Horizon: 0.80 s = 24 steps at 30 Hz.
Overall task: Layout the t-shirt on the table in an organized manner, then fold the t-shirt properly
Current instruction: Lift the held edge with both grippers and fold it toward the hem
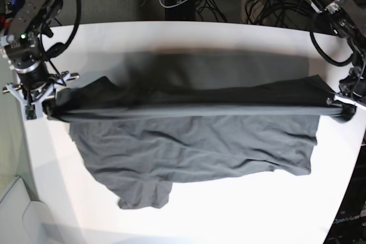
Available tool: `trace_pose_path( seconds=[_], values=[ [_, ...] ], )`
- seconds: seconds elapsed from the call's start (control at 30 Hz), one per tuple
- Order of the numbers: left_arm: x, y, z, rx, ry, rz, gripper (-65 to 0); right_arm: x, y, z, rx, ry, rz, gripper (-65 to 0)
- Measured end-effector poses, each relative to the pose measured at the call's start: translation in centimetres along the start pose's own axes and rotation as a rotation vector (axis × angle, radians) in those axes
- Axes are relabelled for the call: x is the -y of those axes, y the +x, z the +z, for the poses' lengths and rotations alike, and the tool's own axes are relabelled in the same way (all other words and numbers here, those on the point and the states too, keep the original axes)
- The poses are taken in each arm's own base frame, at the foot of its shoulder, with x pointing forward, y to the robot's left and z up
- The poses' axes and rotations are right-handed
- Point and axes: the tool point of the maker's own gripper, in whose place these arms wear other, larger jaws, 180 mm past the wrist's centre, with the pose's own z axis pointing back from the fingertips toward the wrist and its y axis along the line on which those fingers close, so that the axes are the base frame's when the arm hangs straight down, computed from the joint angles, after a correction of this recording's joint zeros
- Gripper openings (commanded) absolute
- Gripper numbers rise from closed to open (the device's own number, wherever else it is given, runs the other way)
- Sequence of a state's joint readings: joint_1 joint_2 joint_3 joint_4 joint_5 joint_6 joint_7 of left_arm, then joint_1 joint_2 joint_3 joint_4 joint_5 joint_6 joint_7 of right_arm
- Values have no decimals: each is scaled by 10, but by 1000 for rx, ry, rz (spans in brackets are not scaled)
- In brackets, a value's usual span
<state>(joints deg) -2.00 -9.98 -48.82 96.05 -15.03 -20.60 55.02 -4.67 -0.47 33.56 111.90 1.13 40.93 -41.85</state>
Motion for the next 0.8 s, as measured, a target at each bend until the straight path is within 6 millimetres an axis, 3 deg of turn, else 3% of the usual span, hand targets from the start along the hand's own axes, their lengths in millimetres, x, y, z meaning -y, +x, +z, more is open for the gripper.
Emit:
trace_pose_path(
  seconds=[0.23,0.47,0.67,0.8],
  values=[
    [1,-4,-16,-25,-9,48,-648,-16,3,-25,-17,93,77,-650],
    [7,1,-29,-28,-32,91,-648,-13,-2,-54,-55,126,41,-650],
    [16,-12,-43,-93,-60,61,-648,-13,2,-73,-64,146,2,-650],
    [16,-10,-43,-87,-63,66,-648,-14,4,-83,-69,158,-19,-650]
  ],
)
